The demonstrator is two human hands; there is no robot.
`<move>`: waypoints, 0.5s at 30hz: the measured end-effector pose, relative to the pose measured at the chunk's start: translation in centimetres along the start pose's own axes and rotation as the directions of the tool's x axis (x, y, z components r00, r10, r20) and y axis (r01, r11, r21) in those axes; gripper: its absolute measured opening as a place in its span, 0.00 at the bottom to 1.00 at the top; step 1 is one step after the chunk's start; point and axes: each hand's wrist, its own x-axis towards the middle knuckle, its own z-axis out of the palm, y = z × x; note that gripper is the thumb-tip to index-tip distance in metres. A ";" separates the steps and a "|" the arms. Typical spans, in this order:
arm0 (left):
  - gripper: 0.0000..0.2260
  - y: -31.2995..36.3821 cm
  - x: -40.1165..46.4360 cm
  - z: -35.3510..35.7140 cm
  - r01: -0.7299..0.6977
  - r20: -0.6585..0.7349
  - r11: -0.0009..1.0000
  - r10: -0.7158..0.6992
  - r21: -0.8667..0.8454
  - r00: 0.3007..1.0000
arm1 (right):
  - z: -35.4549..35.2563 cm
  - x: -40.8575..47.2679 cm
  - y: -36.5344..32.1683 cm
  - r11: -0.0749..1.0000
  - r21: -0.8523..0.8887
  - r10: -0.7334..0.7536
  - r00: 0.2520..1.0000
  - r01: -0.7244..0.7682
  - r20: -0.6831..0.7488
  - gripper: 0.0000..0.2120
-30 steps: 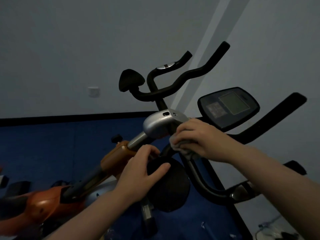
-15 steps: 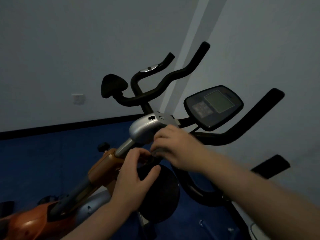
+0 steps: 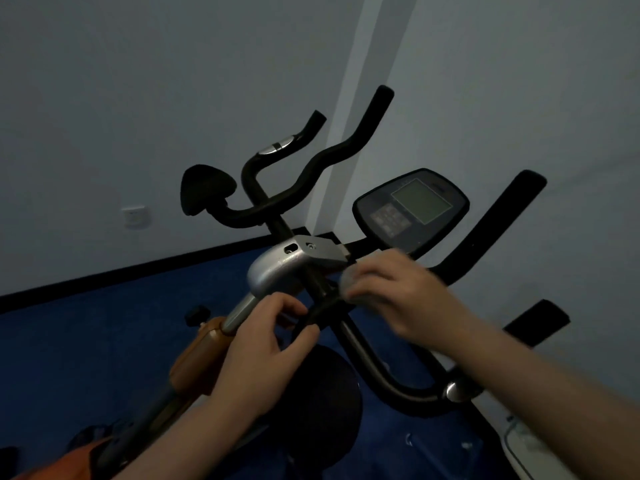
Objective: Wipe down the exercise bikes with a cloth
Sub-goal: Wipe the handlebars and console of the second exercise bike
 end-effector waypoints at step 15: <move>0.08 0.7 4.8 1.3 0.027 0.100 0.987 -0.011 -0.159 0.995 | -2.4 -2.4 1.7 0.923 -0.147 0.312 0.915 -0.355 -0.256 0.09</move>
